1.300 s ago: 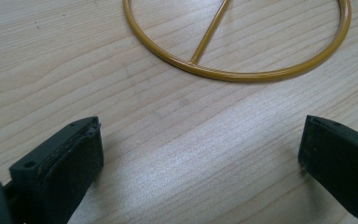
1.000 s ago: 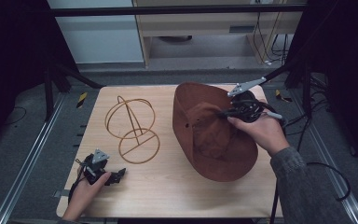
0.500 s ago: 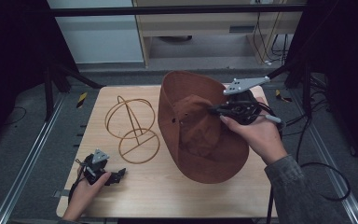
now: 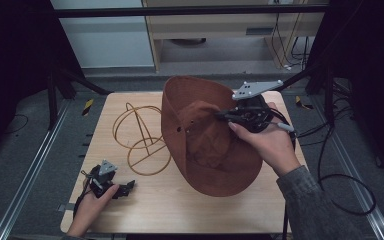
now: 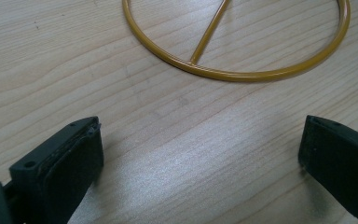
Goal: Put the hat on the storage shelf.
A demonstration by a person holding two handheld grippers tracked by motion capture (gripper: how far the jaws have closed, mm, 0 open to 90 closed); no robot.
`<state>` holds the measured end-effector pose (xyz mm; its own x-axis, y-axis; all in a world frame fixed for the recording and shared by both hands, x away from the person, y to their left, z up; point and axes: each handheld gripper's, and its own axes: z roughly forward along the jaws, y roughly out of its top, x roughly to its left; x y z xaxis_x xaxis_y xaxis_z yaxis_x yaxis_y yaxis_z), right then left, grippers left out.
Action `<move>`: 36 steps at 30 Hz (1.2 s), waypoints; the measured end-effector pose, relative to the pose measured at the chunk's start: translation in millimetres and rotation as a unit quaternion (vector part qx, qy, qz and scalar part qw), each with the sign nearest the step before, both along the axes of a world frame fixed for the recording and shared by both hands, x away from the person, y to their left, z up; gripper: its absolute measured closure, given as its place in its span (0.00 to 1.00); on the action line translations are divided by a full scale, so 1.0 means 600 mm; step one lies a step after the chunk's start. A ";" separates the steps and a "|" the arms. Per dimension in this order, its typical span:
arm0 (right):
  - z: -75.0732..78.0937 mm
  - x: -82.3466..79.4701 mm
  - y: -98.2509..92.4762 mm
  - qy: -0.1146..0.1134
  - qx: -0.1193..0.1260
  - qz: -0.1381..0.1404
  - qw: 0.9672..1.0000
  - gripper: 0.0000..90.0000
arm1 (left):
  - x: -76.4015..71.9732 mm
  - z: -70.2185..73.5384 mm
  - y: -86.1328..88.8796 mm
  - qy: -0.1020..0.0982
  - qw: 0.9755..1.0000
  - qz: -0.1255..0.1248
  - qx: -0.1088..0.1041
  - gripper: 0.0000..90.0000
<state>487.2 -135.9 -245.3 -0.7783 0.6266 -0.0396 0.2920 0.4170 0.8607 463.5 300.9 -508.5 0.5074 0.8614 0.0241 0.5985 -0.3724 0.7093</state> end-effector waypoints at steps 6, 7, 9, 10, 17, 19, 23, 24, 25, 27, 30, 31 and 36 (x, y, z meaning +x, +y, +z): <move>0.021 0.006 0.019 -0.004 -0.010 0.001 1.000 0.99 | 0.000 0.000 0.000 -0.001 1.000 0.001 -0.002 0.00; 0.027 0.007 0.025 -0.004 -0.011 0.003 1.000 0.99 | 0.000 0.000 0.000 0.000 1.000 0.001 -0.002 0.00; 0.036 0.008 0.034 -0.005 -0.014 0.004 1.000 0.99 | 0.000 0.000 0.000 0.000 1.000 0.001 -0.002 0.00; 0.041 0.009 0.038 -0.007 -0.016 0.006 1.000 0.99 | 0.000 0.000 0.000 0.000 1.000 0.001 -0.002 0.00; 0.078 0.014 0.071 -0.016 -0.022 0.020 0.999 0.99 | 0.000 0.000 -0.001 0.000 1.000 0.003 -0.003 0.00; 0.080 0.017 0.075 -0.015 -0.025 0.019 0.999 0.99 | 0.000 0.000 -0.001 -0.001 1.000 0.002 -0.002 0.00; 0.088 0.022 0.090 -0.019 -0.025 0.016 0.999 0.99 | -0.001 0.000 -0.001 0.000 1.000 0.002 -0.003 0.00; 0.088 0.022 0.090 -0.019 -0.025 0.016 0.999 0.99 | -0.001 0.000 -0.001 0.000 1.000 0.002 -0.003 0.00; 0.092 0.023 0.096 -0.020 -0.025 0.016 0.999 0.99 | -0.001 0.000 -0.001 -0.001 1.000 0.003 -0.003 0.00; 0.094 0.025 0.099 -0.022 -0.025 0.017 0.999 0.99 | -0.001 0.000 -0.001 0.000 1.000 0.003 -0.003 0.00; 0.097 0.031 0.104 -0.021 -0.022 0.019 0.999 0.99 | -0.001 0.000 -0.001 -0.001 1.000 0.003 -0.003 0.00; 0.097 0.033 0.106 -0.021 -0.021 0.019 0.999 0.99 | -0.001 0.000 -0.001 -0.001 1.000 0.003 -0.003 0.00; 0.099 0.041 0.117 -0.023 -0.015 0.021 0.999 0.99 | -0.001 0.000 -0.001 -0.001 1.000 0.003 -0.002 0.00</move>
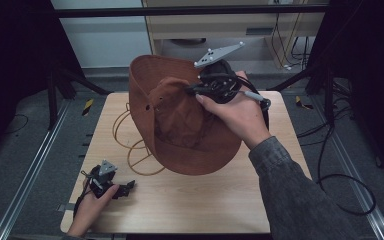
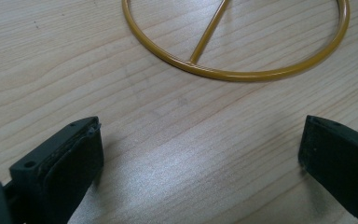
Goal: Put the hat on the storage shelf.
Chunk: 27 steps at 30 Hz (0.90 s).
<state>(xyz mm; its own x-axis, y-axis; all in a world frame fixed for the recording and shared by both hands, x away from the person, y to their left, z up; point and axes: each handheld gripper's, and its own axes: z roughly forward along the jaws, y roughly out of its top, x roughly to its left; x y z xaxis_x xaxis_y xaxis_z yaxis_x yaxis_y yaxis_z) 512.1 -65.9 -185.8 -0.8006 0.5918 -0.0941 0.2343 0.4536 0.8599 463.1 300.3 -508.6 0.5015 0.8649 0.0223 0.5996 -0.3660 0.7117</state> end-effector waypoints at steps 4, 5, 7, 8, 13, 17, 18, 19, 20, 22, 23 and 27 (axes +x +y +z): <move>0.001 0.003 0.009 -0.001 -0.001 -0.001 1.000 0.99 | 0.000 0.000 0.000 0.000 1.000 0.000 0.000 0.00; 0.002 0.004 0.012 -0.001 -0.001 0.000 1.000 0.99 | 0.000 0.000 0.000 0.000 1.000 0.000 0.000 0.00; 0.003 0.008 0.019 -0.003 0.001 0.000 1.000 0.99 | 0.000 0.000 0.000 0.002 1.000 -0.001 0.000 0.00; 0.002 0.010 0.021 -0.002 0.002 0.000 1.000 0.99 | 0.000 0.000 0.000 0.002 1.000 -0.001 0.000 0.00; 0.001 0.016 0.031 0.000 0.004 0.000 1.000 0.99 | 0.000 0.000 0.000 0.002 1.000 -0.001 0.000 0.00; 0.000 0.016 0.040 -0.001 0.002 0.003 1.000 0.99 | 0.000 0.000 0.000 0.002 1.000 -0.001 0.000 0.00; 0.000 0.016 0.041 -0.002 0.001 0.003 1.000 0.99 | 0.000 0.000 0.000 0.002 1.000 -0.001 0.000 0.00; 0.000 0.017 0.043 -0.002 0.001 0.003 1.000 0.99 | 0.000 0.000 0.000 0.002 1.000 -0.001 0.000 0.00; 0.001 0.017 0.044 -0.002 0.002 0.003 1.000 0.99 | 0.000 0.000 0.000 0.002 1.000 -0.001 0.000 0.00; 0.003 0.019 0.049 -0.001 0.004 0.004 1.000 0.99 | -0.001 0.001 0.000 0.003 1.000 -0.002 0.001 0.00; 0.003 0.019 0.049 -0.001 0.004 0.004 1.000 0.99 | -0.001 0.001 0.000 0.003 1.000 -0.002 0.001 0.00; 0.010 0.022 0.061 -0.002 0.002 0.006 1.000 0.99 | -0.001 0.001 0.000 0.003 1.000 -0.002 0.002 0.00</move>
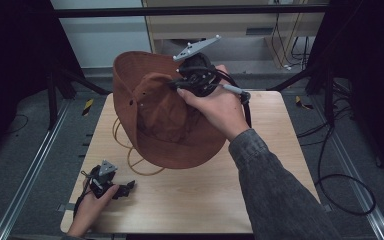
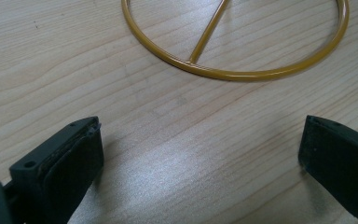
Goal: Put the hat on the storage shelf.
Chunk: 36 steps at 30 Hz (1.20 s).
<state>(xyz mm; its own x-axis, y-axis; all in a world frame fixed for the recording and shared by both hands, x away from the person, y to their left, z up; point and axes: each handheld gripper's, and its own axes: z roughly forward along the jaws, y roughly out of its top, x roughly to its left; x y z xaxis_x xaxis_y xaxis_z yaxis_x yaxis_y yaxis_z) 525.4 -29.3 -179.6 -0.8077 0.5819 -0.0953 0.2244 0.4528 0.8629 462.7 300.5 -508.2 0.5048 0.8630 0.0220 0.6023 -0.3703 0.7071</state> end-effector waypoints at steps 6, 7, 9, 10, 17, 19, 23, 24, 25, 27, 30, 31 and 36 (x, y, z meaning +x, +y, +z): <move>-0.002 0.002 0.021 -0.001 0.000 0.006 1.000 0.99 | 0.000 0.000 0.000 0.000 1.000 0.000 0.000 0.00; -0.002 0.002 0.021 -0.001 0.000 0.006 1.000 0.99 | 0.000 0.000 0.000 0.000 1.000 0.000 0.000 0.00; -0.004 0.005 0.029 0.001 -0.005 0.009 1.000 0.99 | 0.000 0.000 0.000 0.000 1.000 0.000 0.000 0.00; -0.004 0.005 0.029 0.001 -0.005 0.009 1.000 0.99 | 0.000 0.000 0.000 0.000 1.000 0.000 0.000 0.00; -0.003 0.009 0.040 0.001 -0.008 0.010 1.000 0.99 | 0.000 0.000 0.000 0.000 1.000 -0.001 0.000 0.00; -0.004 0.012 0.043 0.002 -0.009 0.008 1.000 0.99 | 0.000 0.000 0.000 -0.001 1.000 0.001 -0.002 0.00; -0.001 0.013 0.047 0.001 -0.011 0.009 1.000 0.99 | 0.000 0.000 0.000 -0.001 1.000 0.001 -0.002 0.00; 0.001 0.013 0.050 0.000 -0.014 0.010 1.000 0.99 | 0.000 0.000 0.000 0.001 1.000 -0.001 0.001 0.00; 0.001 0.013 0.053 0.001 -0.014 0.010 1.000 0.99 | 0.000 0.000 0.000 0.001 1.000 -0.001 0.001 0.00; 0.001 0.013 0.055 0.001 -0.015 0.010 1.000 0.99 | 0.000 0.000 0.000 0.001 1.000 -0.001 0.000 0.00; 0.001 0.016 0.065 0.000 -0.022 0.011 1.000 0.99 | 0.000 0.000 -0.001 0.000 1.000 0.000 -0.001 0.00; 0.001 0.016 0.065 0.000 -0.022 0.011 1.000 0.99 | 0.000 0.000 -0.001 0.000 1.000 0.000 -0.002 0.00; 0.002 0.026 0.085 -0.001 -0.029 0.009 1.000 0.99 | 0.001 0.000 -0.001 0.000 1.000 0.000 -0.004 0.00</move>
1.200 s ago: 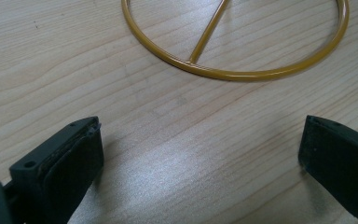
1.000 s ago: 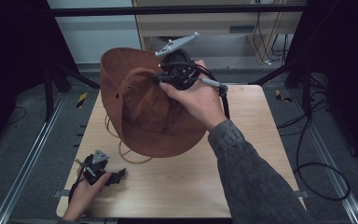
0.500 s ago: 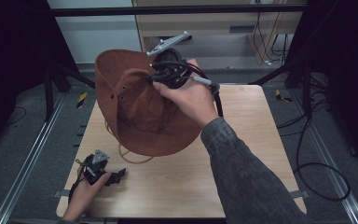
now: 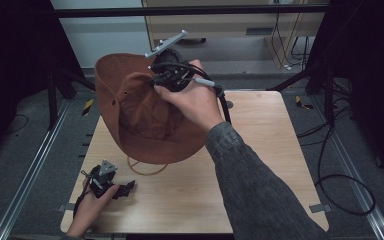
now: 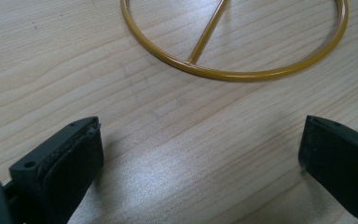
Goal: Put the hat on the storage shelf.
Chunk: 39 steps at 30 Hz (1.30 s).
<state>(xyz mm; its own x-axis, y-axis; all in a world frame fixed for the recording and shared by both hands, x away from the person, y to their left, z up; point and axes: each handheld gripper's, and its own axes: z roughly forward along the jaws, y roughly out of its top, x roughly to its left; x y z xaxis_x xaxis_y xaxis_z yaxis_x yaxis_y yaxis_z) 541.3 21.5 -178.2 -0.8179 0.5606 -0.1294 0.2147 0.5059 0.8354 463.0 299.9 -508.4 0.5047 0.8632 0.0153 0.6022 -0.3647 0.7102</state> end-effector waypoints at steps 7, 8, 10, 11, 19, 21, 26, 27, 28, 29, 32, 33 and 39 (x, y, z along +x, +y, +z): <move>-0.006 0.003 0.018 0.005 -0.002 0.008 1.000 0.99 | 0.000 0.000 0.001 -0.001 1.000 -0.002 0.000 0.00; -0.006 0.004 0.020 0.006 -0.001 0.009 1.000 0.99 | 0.000 0.000 0.001 -0.001 1.000 -0.003 0.000 0.00; -0.005 0.004 0.027 0.007 0.000 0.012 1.000 0.99 | 0.001 0.000 0.002 0.000 1.000 -0.005 0.003 0.00; -0.004 0.004 0.030 0.007 0.000 0.014 1.000 0.99 | 0.001 0.001 0.002 0.000 1.000 -0.005 0.003 0.00; -0.002 0.006 0.056 0.011 0.003 0.025 1.000 0.99 | 0.000 0.001 0.002 0.000 1.000 -0.005 0.004 0.00; -0.007 0.006 0.061 0.011 0.001 0.027 1.000 0.99 | 0.000 0.001 0.002 0.000 1.000 -0.005 0.004 0.00; -0.015 0.012 0.070 0.016 0.000 0.029 0.999 0.99 | 0.000 0.001 0.002 0.000 1.000 -0.006 0.003 0.00; -0.019 0.013 0.072 0.017 -0.001 0.029 0.999 0.99 | 0.000 0.001 0.002 0.000 1.000 -0.006 0.003 0.00; -0.019 0.013 0.072 0.017 -0.001 0.029 0.999 0.99 | 0.001 0.001 0.002 0.000 1.000 -0.006 0.004 0.00; -0.023 0.014 0.076 0.020 -0.002 0.032 0.999 0.99 | 0.000 0.001 0.002 0.001 1.000 -0.007 0.004 0.00; -0.029 0.014 0.080 0.020 -0.005 0.034 0.999 0.99 | 0.000 0.001 0.004 0.002 1.000 -0.011 0.008 0.00; -0.030 0.015 0.080 0.021 -0.006 0.035 0.999 0.99 | 0.000 0.001 0.004 0.002 1.000 -0.010 0.007 0.00; -0.043 0.018 0.081 0.024 -0.016 0.034 0.999 0.99 | 0.000 0.000 0.003 0.000 1.000 -0.007 0.003 0.00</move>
<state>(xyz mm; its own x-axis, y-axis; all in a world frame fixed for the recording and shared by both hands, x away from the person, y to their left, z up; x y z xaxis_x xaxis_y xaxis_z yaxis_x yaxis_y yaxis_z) 552.0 70.1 -203.9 -0.8599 0.4994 -0.1057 0.2188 0.5476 0.8076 463.1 301.5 -508.1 0.5172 0.8556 0.0211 0.5969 -0.3783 0.7076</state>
